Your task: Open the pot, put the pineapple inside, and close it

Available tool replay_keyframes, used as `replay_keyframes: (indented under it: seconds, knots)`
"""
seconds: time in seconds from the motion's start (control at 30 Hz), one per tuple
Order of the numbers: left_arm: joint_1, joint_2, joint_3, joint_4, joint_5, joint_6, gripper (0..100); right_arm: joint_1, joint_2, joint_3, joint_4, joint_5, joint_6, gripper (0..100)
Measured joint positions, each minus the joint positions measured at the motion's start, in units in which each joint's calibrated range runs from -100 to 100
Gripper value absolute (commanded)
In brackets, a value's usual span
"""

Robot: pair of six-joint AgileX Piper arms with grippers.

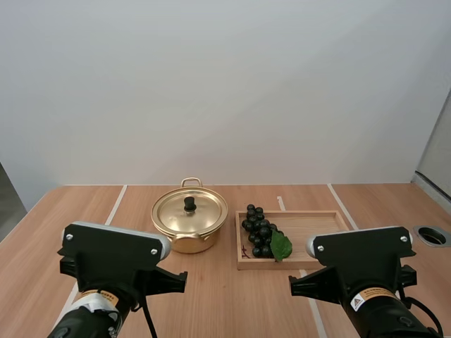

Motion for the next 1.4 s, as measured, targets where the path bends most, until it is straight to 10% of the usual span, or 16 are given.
replay_keyframes:
  seconds: [0.6, 1.4]
  knots:
    - [2.55, 0.0, 0.2, 1.1, -0.4, -5.6, 0, 0.0, 0.0, 0.2, 0.3, -2.5, 0.4, 0]
    - [2.57, 0.0, 0.2, 2.2, -4.5, -5.4, 0, 2.6, 0.0, 0.2, 0.3, -2.7, 0.4, 0]
